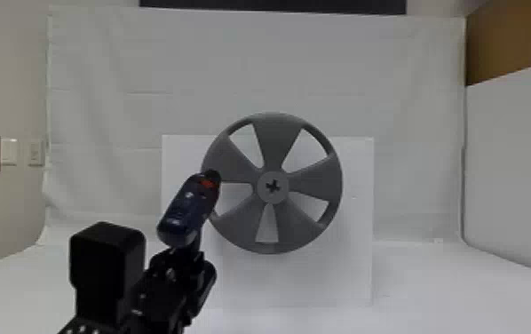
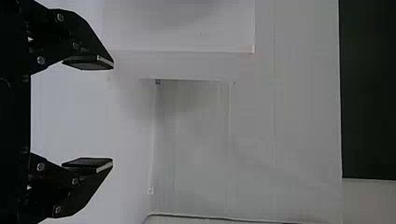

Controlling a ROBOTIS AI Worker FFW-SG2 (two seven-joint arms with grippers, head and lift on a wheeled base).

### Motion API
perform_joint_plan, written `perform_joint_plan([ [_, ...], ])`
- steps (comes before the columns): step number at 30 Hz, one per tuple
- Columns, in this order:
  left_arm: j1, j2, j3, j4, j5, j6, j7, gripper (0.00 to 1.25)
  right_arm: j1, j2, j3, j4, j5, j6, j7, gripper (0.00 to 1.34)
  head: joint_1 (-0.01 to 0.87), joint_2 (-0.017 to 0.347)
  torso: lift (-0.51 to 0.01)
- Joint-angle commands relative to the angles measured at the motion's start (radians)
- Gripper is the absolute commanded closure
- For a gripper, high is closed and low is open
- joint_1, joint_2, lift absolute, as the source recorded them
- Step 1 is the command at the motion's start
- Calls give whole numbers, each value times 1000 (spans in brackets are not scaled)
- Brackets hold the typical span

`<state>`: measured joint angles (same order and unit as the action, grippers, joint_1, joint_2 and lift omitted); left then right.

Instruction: Grasp the drill and bring into the middle of wheel

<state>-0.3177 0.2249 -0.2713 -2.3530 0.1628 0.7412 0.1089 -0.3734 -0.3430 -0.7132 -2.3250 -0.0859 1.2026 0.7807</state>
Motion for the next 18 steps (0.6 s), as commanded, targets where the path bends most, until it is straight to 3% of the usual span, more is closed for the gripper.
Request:
perform_joint_plan([
  [1, -11, 4, -34, 8, 15, 3, 0, 1205, -1, 1, 0, 1, 0, 0, 0, 518, 0, 0, -406],
  [18, -113, 8, -126, 116, 132, 6, 6, 1208, -1, -1, 9, 1, 17, 2, 0, 519, 0, 0, -406],
])
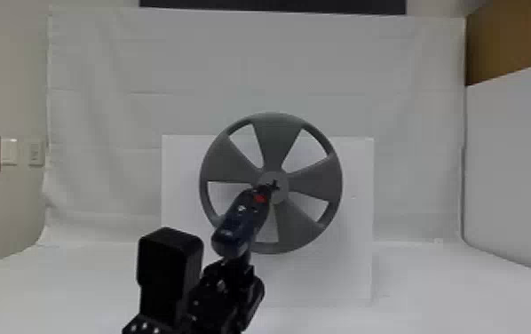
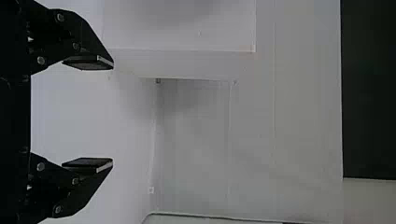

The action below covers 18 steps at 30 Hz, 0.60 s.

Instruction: Grasp the drill and bring into the middle of wheel

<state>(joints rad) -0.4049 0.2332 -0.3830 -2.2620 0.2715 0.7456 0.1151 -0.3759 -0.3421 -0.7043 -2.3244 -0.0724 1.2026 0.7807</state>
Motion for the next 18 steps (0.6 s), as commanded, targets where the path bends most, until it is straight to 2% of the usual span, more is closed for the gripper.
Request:
perform_joint_plan([
  [1, -31, 0, -17, 27, 23, 1, 0, 1208, 2, -2, 0, 0, 3, 3, 0, 519, 0, 0, -406],
  [6, -66, -2, -27, 30, 21, 38, 0, 1208, 5, -6, 6, 0, 6, 8, 0, 519, 0, 0, -406],
  [18, -115, -23, -19, 127, 49, 23, 0, 1208, 6, -14, 20, 2, 19, 17, 0, 519, 0, 0, -406],
])
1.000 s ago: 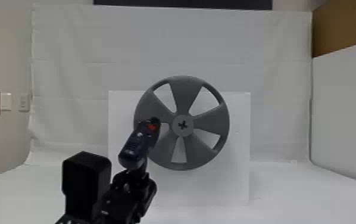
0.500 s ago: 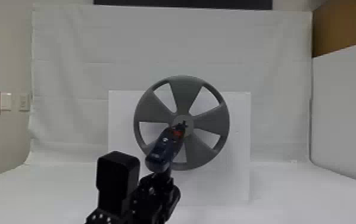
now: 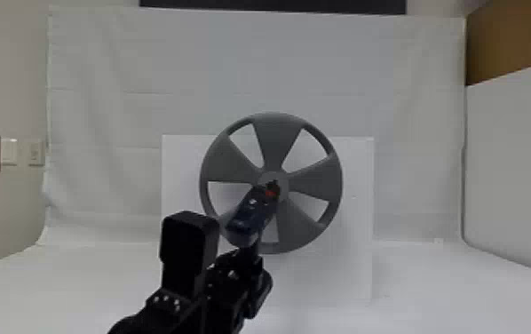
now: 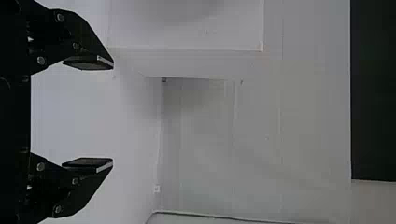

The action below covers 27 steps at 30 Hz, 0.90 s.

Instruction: Grasp the drill and bring into the middle of wheel

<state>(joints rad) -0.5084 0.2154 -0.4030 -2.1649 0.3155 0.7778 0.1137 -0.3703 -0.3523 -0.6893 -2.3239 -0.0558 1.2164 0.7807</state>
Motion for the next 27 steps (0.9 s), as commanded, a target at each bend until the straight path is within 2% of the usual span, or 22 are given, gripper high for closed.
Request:
perform_joint_plan([
  [1, -13, -7, 3, 36, 2, -11, 0, 1208, 1, -4, 5, 1, 2, 3, 0, 519, 0, 0, -406],
  [27, -55, -25, -11, 99, 1, -35, -2, 1208, -2, -8, 22, 3, 11, 8, 0, 518, 0, 0, -406],
])
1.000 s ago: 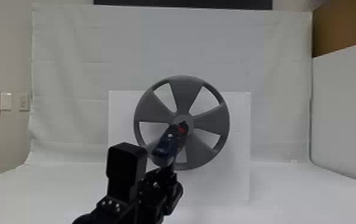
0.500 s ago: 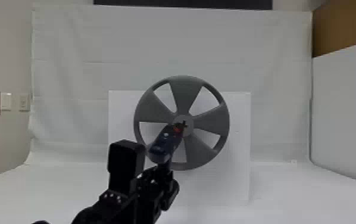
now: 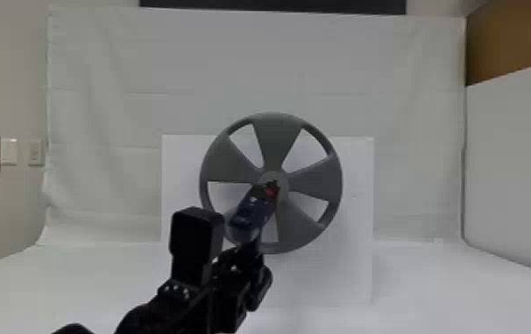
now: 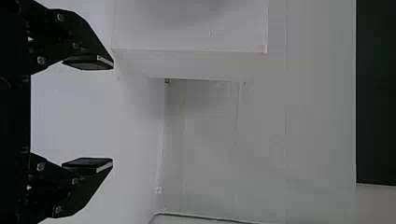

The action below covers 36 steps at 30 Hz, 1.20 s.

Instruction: Grasp the drill and bring into the middle of wheel

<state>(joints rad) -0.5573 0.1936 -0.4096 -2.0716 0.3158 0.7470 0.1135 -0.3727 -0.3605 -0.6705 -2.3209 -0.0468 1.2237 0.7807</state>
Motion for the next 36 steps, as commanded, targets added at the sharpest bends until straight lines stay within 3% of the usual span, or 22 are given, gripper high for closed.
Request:
perform_joint_plan([
  [1, -7, -3, -5, 7, 0, -6, -1, 1208, 0, 0, 3, 0, 2, 2, 0, 518, 0, 0, -406],
  [36, -18, -17, 9, 61, -18, -9, -3, 1208, 3, -5, 8, 0, 2, 3, 0, 519, 0, 0, -406],
])
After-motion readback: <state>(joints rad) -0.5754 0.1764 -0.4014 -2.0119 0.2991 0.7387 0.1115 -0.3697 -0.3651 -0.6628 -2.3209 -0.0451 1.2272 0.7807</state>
